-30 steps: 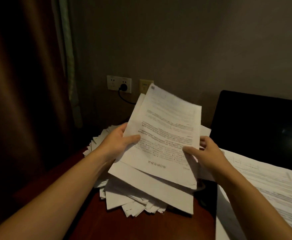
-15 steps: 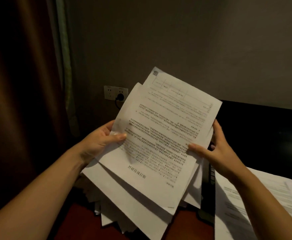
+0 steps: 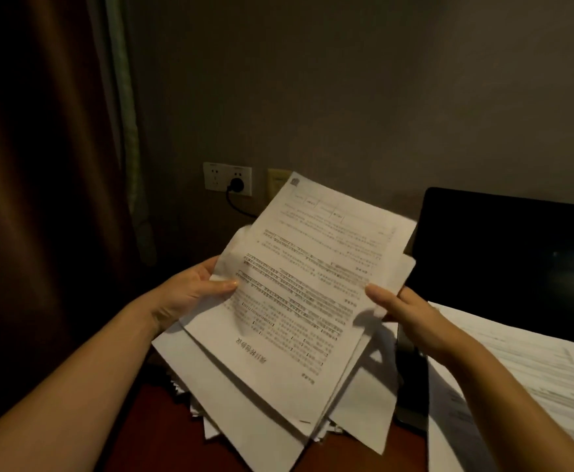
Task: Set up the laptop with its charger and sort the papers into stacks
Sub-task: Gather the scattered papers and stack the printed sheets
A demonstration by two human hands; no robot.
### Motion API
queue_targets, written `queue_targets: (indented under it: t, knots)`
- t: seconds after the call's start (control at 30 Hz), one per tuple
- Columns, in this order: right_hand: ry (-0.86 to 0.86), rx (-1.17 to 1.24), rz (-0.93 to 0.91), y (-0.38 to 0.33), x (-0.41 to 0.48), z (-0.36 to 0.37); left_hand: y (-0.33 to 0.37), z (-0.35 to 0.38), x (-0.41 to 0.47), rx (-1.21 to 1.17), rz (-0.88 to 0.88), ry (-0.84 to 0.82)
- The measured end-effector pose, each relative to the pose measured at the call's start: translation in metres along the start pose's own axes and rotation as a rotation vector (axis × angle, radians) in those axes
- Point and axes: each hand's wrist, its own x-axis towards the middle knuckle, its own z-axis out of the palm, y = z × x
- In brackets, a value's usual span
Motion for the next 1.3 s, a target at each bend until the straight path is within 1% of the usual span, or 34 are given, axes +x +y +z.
queue_targets:
  t: [0.07,0.13,0.23,0.3,0.33,0.4,0.57,0.63,0.7,0.77,0.83,0.9,0.97,1.0,1.07,1.1,1.17,1.23,1.3]
  knots:
    - [-0.015,-0.007,0.012,0.005,0.004,0.006,0.000,0.002,-0.001,0.112,-0.024,0.057]
    - [-0.063,-0.023,0.073,0.012,0.008,0.010,-0.002,0.002,-0.001,0.263,-0.063,0.090]
    - [-0.141,-0.205,0.132,0.025,0.018,0.013,-0.003,0.003,0.003,0.440,-0.167,0.174]
    - [-0.103,-0.352,0.141,0.025,0.028,0.013,-0.003,0.006,0.006,0.547,-0.209,0.233]
    - [-0.068,-0.395,0.158,0.024,0.033,0.011,-0.004,0.008,0.007,0.560,-0.213,0.244]
    - [-0.010,-0.393,0.198,0.016,0.037,0.007,-0.006,0.009,0.007,0.524,-0.173,0.251]
    - [-0.015,-0.157,0.262,-0.012,0.021,-0.012,0.003,0.011,-0.006,0.256,0.038,0.343]
    - [0.075,-0.101,0.201,-0.027,0.016,-0.018,0.013,0.015,-0.009,0.169,0.115,0.380]
    - [0.208,-0.068,0.106,-0.041,0.014,-0.020,0.025,0.019,-0.010,0.056,0.147,0.415]
    - [0.290,-0.033,0.034,-0.056,0.012,-0.022,0.038,0.024,-0.014,-0.059,0.123,0.367]
    - [0.323,0.001,-0.005,-0.069,0.007,-0.025,0.048,0.028,-0.017,-0.068,0.098,0.291]
    - [0.361,0.033,-0.009,-0.078,0.002,-0.027,0.051,0.032,-0.019,-0.079,0.080,0.243]
    - [0.390,0.066,0.035,-0.082,-0.002,-0.027,0.050,0.042,-0.022,-0.154,0.048,0.207]
    - [0.405,0.075,0.068,-0.082,-0.004,-0.026,0.047,0.050,-0.022,-0.173,0.033,0.208]
    - [0.452,0.080,0.129,-0.078,-0.006,-0.022,0.037,0.066,-0.018,-0.153,0.019,0.285]
    - [0.468,0.098,0.137,-0.075,-0.008,-0.020,0.031,0.072,-0.016,-0.131,0.014,0.335]
    - [0.445,0.131,0.098,-0.068,-0.013,-0.017,0.021,0.082,-0.009,-0.125,0.021,0.389]
    - [0.427,0.081,0.110,-0.061,-0.017,-0.016,0.016,0.089,-0.006,-0.190,0.026,0.368]
    - [0.453,0.138,0.155,-0.055,-0.018,-0.018,0.014,0.093,-0.005,-0.277,-0.010,0.268]
